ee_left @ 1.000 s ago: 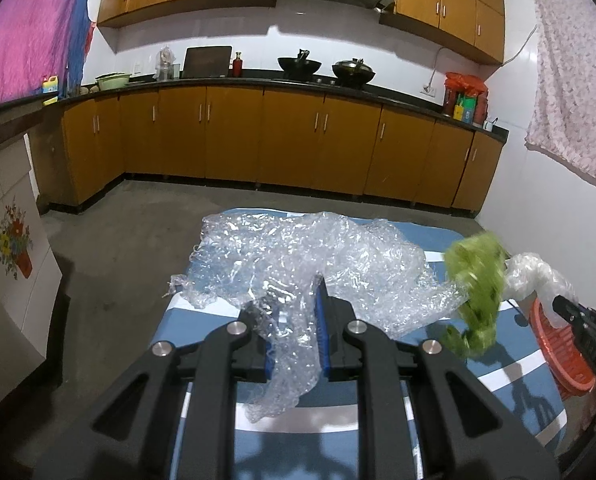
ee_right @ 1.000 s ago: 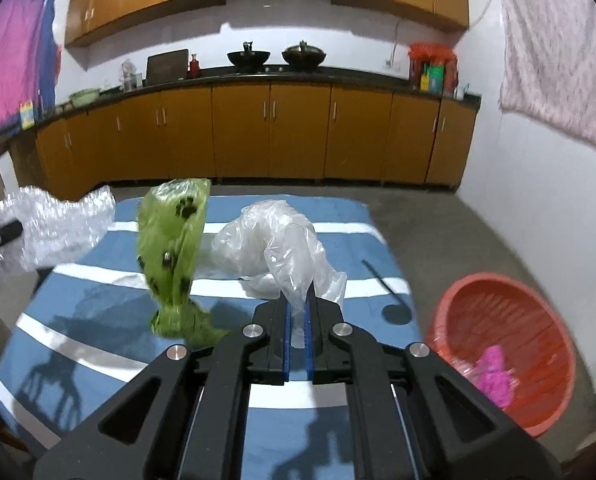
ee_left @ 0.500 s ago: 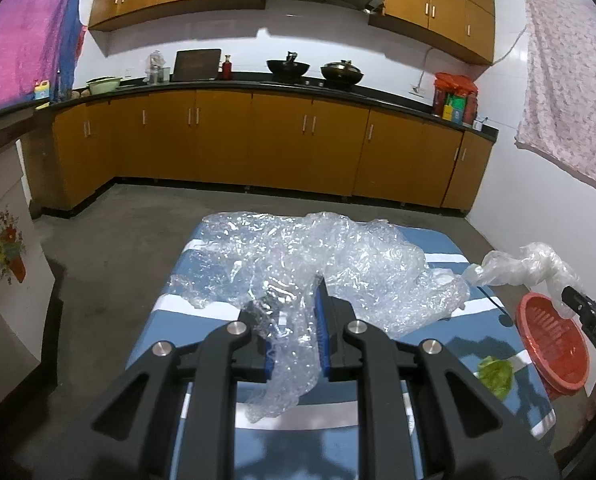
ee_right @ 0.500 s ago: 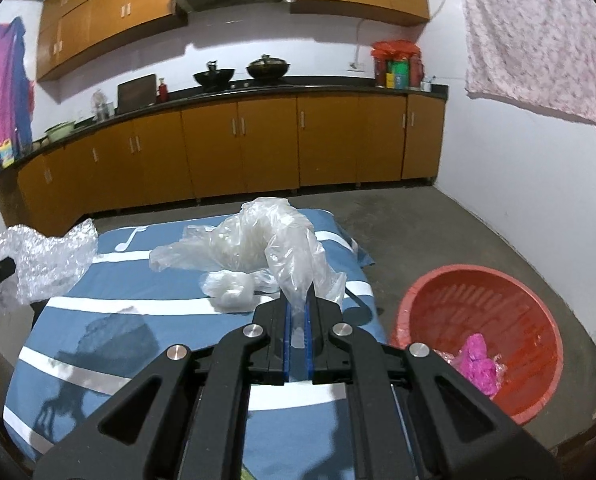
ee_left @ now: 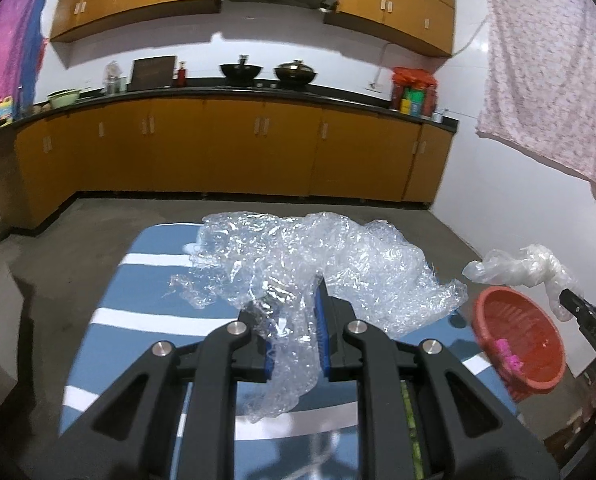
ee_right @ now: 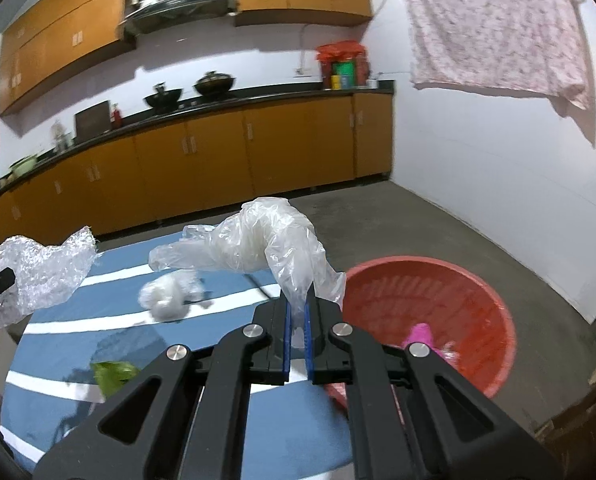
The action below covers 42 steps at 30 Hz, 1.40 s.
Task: Collect trash
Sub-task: 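Carry both items over the orange basket and open both tools to drop them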
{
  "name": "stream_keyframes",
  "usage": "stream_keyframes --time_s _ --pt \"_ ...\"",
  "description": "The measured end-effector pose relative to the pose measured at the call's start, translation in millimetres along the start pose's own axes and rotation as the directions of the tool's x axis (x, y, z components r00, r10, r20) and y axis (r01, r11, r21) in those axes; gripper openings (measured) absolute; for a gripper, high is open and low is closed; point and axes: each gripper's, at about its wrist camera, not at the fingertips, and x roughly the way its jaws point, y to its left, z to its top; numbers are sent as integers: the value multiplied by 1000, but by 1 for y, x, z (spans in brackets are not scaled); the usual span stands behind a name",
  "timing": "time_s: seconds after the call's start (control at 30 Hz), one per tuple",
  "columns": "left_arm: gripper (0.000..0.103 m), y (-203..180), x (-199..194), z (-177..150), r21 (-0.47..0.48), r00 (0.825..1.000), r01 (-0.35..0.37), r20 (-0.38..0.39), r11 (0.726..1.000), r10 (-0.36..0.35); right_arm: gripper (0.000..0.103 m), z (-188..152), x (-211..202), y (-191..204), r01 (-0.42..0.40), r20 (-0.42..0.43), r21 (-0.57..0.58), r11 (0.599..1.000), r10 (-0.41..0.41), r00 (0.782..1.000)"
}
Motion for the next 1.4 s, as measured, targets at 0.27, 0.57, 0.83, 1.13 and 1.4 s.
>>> stream_keyframes --time_s 0.27,0.57,0.83,1.13,1.4 --pt "17 -77 19 12 54 993 119 0 991 -119 5 4 -5 -53 115 13 85 990 -116 993" --pt "17 -164 45 5 71 968 250 -57 966 -246 5 0 -5 -108 242 -16 195 950 -244 970" --pt "17 -236 65 -14 110 941 331 -111 937 -319 5 0 -1 -137 297 -27 248 922 -300 954" --pt "17 -277 90 -27 127 928 355 -167 926 -333 5 3 9 -152 314 -40 289 905 -316 948" --pt "53 -281 104 -38 131 914 376 -212 917 -344 11 -5 18 -149 258 -76 257 931 -246 966"
